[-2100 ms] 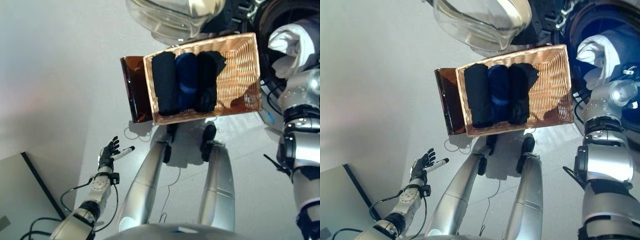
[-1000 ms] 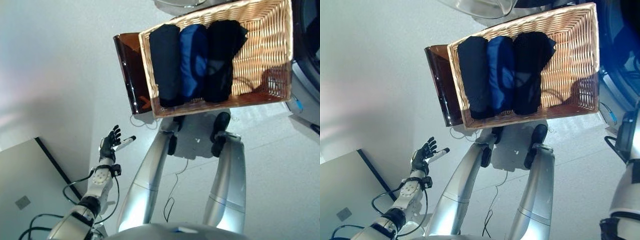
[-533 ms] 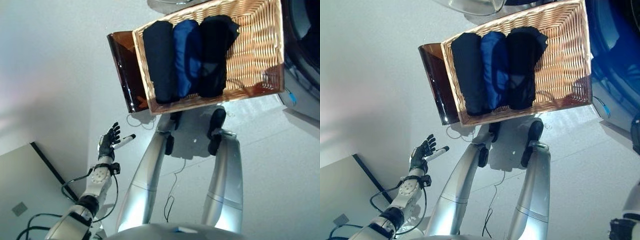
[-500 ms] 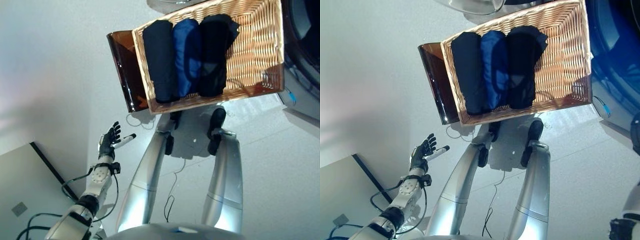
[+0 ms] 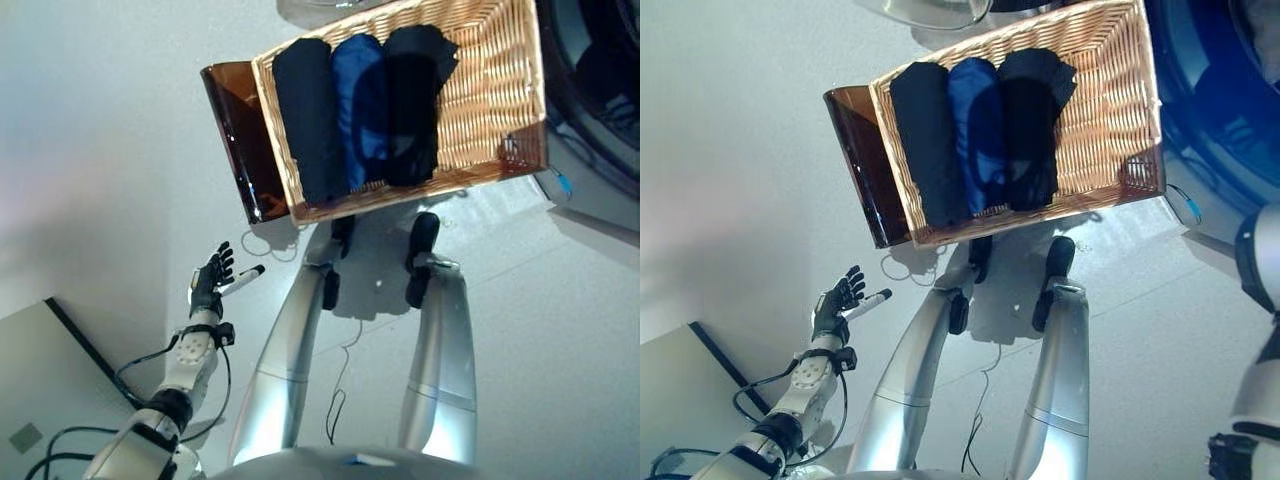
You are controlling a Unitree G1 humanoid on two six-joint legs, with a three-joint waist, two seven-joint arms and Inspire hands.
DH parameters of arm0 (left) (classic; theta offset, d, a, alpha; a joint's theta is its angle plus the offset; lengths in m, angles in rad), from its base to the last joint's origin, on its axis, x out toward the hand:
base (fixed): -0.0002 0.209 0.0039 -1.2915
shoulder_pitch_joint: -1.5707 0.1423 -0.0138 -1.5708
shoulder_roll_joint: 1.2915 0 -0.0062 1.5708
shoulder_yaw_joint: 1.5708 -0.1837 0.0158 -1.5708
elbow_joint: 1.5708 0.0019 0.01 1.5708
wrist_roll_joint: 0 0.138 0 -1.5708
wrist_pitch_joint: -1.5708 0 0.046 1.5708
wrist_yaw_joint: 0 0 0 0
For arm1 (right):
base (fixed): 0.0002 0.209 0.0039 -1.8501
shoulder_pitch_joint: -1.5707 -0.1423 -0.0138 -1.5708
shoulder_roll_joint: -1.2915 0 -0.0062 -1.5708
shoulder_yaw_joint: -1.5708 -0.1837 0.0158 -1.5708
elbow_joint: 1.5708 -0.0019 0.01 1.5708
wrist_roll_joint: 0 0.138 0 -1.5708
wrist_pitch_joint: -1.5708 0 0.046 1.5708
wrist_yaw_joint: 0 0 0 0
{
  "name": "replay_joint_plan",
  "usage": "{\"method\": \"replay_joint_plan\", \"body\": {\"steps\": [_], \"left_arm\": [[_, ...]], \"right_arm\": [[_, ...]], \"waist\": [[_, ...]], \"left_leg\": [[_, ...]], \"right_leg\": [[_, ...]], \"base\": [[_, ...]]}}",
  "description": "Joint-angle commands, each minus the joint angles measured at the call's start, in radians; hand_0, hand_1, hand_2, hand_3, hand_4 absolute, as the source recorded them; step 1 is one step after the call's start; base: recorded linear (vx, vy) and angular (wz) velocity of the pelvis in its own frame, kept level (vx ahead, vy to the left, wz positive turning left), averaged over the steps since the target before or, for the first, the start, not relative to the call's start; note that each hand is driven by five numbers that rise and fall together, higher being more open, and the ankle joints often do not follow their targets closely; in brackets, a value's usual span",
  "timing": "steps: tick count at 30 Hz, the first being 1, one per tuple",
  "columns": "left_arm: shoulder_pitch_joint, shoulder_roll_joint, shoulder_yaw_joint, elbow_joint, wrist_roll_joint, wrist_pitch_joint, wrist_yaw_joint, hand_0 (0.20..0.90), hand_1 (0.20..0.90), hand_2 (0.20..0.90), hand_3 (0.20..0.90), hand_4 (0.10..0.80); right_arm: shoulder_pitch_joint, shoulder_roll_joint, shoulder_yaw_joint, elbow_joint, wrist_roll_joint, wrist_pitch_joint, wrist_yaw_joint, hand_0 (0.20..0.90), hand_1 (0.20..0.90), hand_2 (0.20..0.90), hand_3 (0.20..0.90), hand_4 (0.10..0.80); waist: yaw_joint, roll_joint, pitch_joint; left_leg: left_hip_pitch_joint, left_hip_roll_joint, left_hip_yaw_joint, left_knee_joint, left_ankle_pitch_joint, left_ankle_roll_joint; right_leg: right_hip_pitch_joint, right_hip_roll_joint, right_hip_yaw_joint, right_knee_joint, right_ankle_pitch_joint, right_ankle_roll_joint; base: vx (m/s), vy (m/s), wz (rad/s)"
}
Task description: Pick up the clothes and place them into the washing machine
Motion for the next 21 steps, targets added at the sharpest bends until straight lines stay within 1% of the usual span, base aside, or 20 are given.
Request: {"method": "replay_joint_plan", "body": {"steps": [1, 8, 12, 13, 15, 21], "left_arm": [[0.114, 0.028, 0.054, 0.135, -0.051, -0.015, 0.016, 0.900, 0.900, 0.900, 0.900, 0.800], [0.108, 0.033, 0.063, 0.141, -0.073, -0.015, 0.005, 0.900, 0.900, 0.900, 0.900, 0.800], [0.098, 0.029, 0.077, 0.150, -0.094, -0.015, -0.001, 0.900, 0.900, 0.900, 0.900, 0.800], [0.095, 0.030, 0.079, 0.162, -0.093, -0.013, -0.005, 0.900, 0.900, 0.900, 0.900, 0.800], [0.090, 0.028, 0.081, 0.167, -0.097, -0.013, -0.009, 0.900, 0.900, 0.900, 0.900, 0.800], [0.069, 0.036, 0.090, 0.180, -0.070, -0.022, -0.017, 0.900, 0.900, 0.900, 0.900, 0.800]], "right_arm": [[-0.009, -0.034, 0.076, -0.025, 0.071, -0.078, -0.043, 0.900, 0.900, 0.900, 0.900, 0.800], [0.032, 0.031, -0.001, -0.060, 0.154, -0.108, -0.021, 0.900, 0.900, 0.900, 0.900, 0.800], [0.100, 0.085, -0.089, -0.127, 0.240, -0.151, 0.007, 0.900, 0.900, 0.900, 0.900, 0.800], [0.138, 0.096, -0.119, -0.136, 0.264, -0.163, 0.026, 0.900, 0.900, 0.900, 0.900, 0.800], [0.179, 0.139, -0.160, -0.161, 0.288, -0.173, 0.033, 0.900, 0.900, 0.900, 0.900, 0.800], [0.306, 0.225, -0.281, -0.197, 0.366, -0.222, 0.066, 0.900, 0.900, 0.900, 0.900, 0.800]], "waist": [[0.059, 0.028, -0.146], [0.037, 0.018, -0.135], [0.023, 0.009, -0.126], [0.020, 0.005, -0.124], [0.018, 0.002, -0.121], [0.017, -0.007, -0.111]], "left_leg": [[0.046, 0.028, -0.007, -0.058, -0.063, -0.072], [0.057, 0.035, -0.012, -0.066, -0.059, -0.076], [0.061, 0.039, -0.014, -0.067, -0.060, -0.076], [0.063, 0.040, -0.016, -0.065, -0.060, -0.075], [0.068, 0.043, -0.016, -0.065, -0.060, -0.075], [0.112, 0.044, -0.030, -0.080, -0.055, -0.076]], "right_leg": [[0.097, 0.041, -0.050, -0.105, -0.003, -0.057], [0.115, 0.050, -0.058, -0.124, 0.003, -0.057], [0.126, 0.058, -0.064, -0.134, 0.004, -0.060], [0.130, 0.060, -0.066, -0.136, 0.005, -0.060], [0.141, 0.064, -0.070, -0.140, 0.006, -0.061], [0.200, 0.066, -0.088, -0.166, 0.009, -0.060]], "base": [[-0.008, -0.017, -0.05], [-0.001, -0.003, 0.00], [-0.014, -0.005, -0.08], [-0.011, -0.010, -0.05], [-0.004, -0.006, -0.03], [-0.002, -0.017, -0.03]]}}
